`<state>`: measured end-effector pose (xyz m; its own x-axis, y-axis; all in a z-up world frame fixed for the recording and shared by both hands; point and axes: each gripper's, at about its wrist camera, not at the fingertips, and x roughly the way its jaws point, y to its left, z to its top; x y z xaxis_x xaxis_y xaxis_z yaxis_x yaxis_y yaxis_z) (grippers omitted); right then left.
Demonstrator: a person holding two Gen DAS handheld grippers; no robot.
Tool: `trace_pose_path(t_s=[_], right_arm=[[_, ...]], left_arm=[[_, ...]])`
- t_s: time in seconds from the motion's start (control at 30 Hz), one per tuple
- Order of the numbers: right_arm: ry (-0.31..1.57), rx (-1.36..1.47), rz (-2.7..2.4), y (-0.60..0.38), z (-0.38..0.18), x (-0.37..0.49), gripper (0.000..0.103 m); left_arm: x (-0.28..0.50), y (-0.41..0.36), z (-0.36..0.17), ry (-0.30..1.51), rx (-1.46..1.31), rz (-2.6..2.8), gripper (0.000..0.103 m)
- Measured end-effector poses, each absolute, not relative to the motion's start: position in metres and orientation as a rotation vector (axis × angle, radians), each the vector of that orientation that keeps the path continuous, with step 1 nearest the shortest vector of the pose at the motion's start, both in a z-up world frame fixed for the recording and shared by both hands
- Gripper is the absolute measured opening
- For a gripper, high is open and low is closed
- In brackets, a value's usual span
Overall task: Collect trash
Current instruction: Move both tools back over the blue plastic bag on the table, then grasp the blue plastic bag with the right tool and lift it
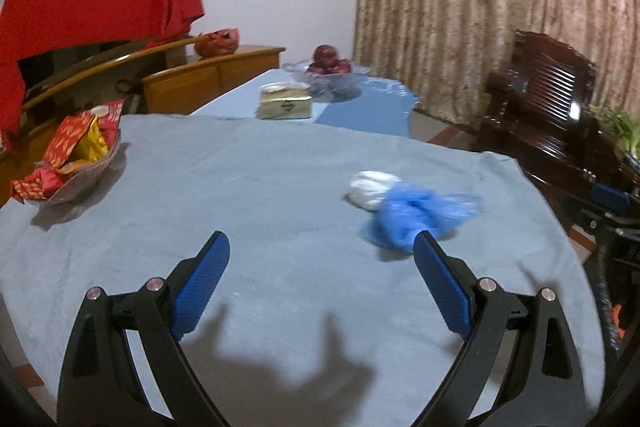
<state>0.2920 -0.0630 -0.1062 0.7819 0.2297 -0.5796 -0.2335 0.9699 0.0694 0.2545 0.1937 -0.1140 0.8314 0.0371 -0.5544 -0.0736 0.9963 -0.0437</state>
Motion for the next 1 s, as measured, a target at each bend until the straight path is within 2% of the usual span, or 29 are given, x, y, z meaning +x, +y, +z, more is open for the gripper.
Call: trace_pose_path(t_s=[0.33,0.73,0.83,0.9,1.0], right_arm=[[0.712,-0.030,0.323,0.008,-0.150,0.354,0.097],[0.794,-0.056,0.372,0.041,-0.181,0.386,0.097],[0.813,-0.043,0.412,0.039,-0.185,0.382,0.082],[0.836,-0.030,0.437,0.038,-0.188,0.382,0.063],[0.848,-0.010,0.472,0.034,-0.188,0.381,0.053]], left_arm=[[0.293,0.237,-0.147,0.624,-0.071,0.111,0.091],[0.317,0.259,-0.164,0.653,-0.080,0.138,0.091],[0.320,0.259,-0.167,0.658,-0.079,0.137,0.091],[0.321,0.257,-0.167,0.661,-0.076,0.134,0.091],[0.323,0.251,-0.166,0.661,-0.078,0.121,0.091]])
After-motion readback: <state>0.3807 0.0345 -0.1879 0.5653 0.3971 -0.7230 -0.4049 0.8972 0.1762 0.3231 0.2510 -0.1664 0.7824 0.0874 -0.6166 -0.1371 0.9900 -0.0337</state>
